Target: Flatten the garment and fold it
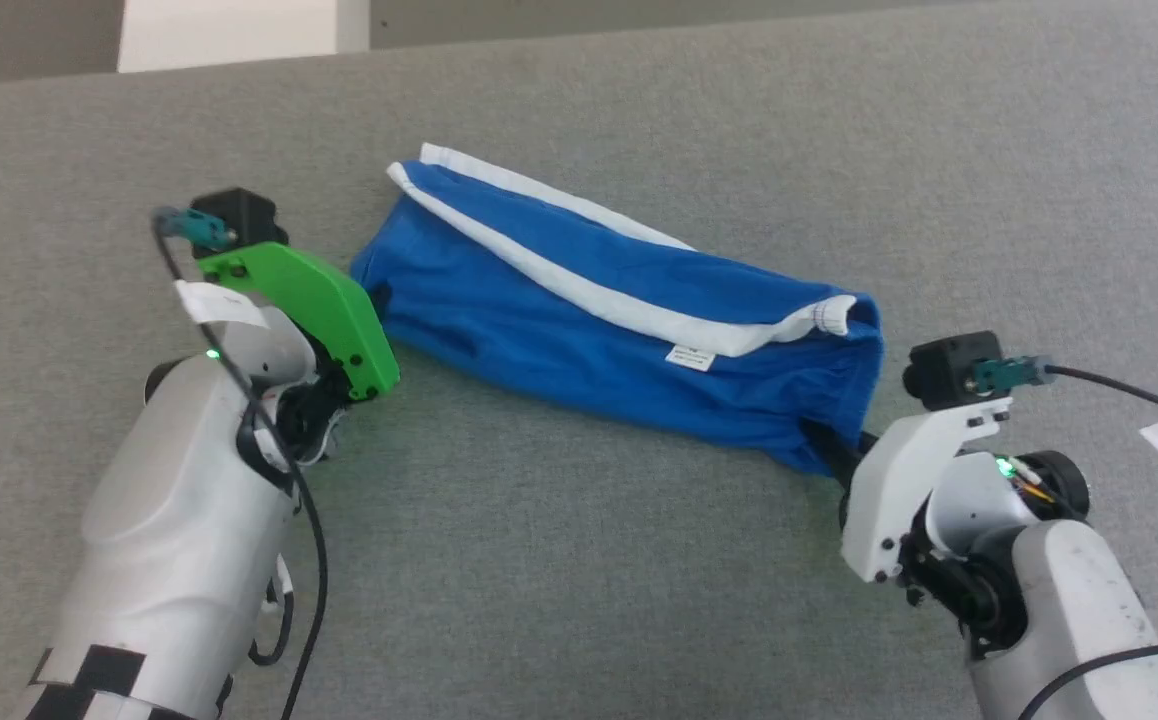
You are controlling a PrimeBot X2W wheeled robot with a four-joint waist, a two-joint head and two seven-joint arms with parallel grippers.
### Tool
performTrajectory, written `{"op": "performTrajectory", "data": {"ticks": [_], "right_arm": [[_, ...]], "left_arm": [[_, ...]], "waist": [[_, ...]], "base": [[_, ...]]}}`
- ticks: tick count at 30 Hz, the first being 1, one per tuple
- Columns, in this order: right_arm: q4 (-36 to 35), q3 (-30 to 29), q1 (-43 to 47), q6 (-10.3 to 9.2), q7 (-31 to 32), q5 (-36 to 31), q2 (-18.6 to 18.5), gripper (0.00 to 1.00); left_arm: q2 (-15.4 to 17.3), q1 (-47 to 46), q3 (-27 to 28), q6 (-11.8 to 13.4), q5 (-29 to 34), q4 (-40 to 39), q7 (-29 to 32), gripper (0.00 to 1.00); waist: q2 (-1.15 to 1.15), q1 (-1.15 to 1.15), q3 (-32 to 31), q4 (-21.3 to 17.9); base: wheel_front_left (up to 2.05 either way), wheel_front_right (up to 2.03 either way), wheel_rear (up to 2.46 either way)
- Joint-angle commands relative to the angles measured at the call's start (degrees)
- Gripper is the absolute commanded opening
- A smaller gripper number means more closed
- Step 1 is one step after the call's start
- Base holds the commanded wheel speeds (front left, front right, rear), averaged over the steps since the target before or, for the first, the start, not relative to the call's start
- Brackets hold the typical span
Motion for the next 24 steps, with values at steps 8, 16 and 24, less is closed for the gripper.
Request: {"op": "performTrajectory", "data": {"ticks": [8, 16, 24], "right_arm": [[-4.9, -4.8, -0.6, -0.09, 4.4, 2.2, -3.6, 0.00], [-7.1, -6.0, 4.8, -0.09, 10.1, 5.0, -7.9, 0.00], [-5.3, -10.3, 13.3, -0.09, 15.1, 6.3, -8.5, 0.00]], "left_arm": [[0.7, 7.8, 4.2, -1.5, -4.0, -14.2, -5.3, 0.00], [0.1, 29.1, 5.0, 4.0, -5.7, -28.2, -8.8, 0.00], [-1.7, 41.6, 0.7, 6.8, -6.4, -29.6, -7.2, 0.00]], "waist": [[0.00, -0.01, -6.0, 5.8], [0.00, -0.01, -8.2, 8.2], [0.00, -0.01, -10.3, 10.7]], "base": [[0.00, 0.00, 0.00], [0.00, 0.00, 0.00], [0.00, 0.00, 0.00]]}}
